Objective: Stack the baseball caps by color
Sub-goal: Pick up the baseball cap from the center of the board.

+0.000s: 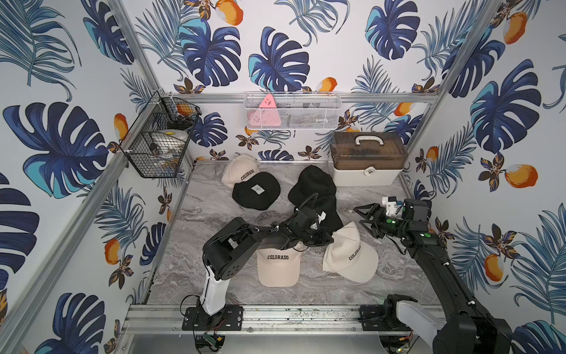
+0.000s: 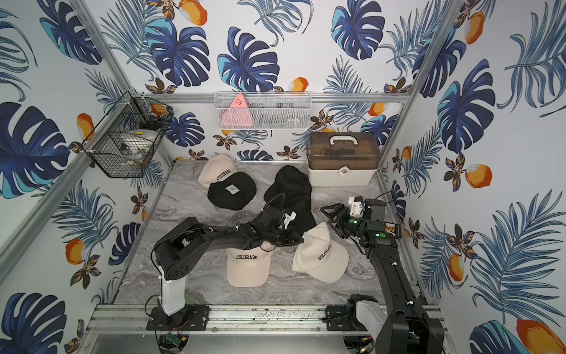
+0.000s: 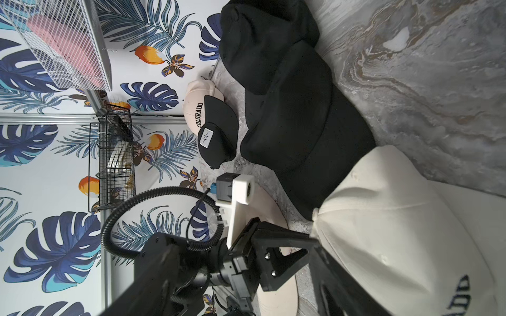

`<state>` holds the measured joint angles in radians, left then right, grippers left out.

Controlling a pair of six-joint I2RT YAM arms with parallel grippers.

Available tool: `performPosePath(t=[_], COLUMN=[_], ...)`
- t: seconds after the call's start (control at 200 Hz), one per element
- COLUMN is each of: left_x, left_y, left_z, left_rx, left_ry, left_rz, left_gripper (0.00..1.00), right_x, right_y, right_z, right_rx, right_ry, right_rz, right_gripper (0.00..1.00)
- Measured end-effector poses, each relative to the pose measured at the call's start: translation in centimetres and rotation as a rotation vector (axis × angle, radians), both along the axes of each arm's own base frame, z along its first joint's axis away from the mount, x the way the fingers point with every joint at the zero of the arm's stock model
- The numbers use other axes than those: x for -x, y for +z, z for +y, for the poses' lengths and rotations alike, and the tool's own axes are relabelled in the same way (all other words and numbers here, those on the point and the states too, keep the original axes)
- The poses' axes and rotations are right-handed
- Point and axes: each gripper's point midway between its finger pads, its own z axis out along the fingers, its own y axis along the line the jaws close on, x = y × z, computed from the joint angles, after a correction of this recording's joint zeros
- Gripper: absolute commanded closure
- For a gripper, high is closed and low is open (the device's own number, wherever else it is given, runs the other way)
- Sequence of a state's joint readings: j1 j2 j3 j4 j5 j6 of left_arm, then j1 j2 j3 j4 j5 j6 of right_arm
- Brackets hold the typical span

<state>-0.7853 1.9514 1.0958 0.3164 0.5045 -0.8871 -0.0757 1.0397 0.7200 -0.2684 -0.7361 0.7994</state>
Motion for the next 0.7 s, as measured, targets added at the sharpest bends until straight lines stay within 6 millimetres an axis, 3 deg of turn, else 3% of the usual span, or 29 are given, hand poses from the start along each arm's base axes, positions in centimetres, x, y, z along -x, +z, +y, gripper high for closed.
performPosePath(t=[0.26,0.38,0.53,0.701], left_x=[-2.1,-2.6,-3.0,-4.4], left_y=[5.9,7.8,8.9,8.4], left_z=[1.3,2.3,3.0,3.9], left_rx=[0.037,0.020,-0.024,-0.066], left_ry=[0.005,-0.010,-0.036,-0.028], left_rz=[-0.083,-0.131,-0.179,-0.186], left_gripper=[1.00,1.00,1.00,1.00], right_x=[-0.5,-0.6,0.3,1.8], right_y=[-0.8,-1.8,-5.6,-9.7], right_z=[-1.7,-2.3,-2.4,-2.1], right_rx=[0.145,0.176,0.182,0.134], right_ry=[-0.043,-0.061,-0.068,-0.089], right_rz=[-0.001,0.019,0.101,0.192], right_gripper=[0.00,0.00,0.00,0.00])
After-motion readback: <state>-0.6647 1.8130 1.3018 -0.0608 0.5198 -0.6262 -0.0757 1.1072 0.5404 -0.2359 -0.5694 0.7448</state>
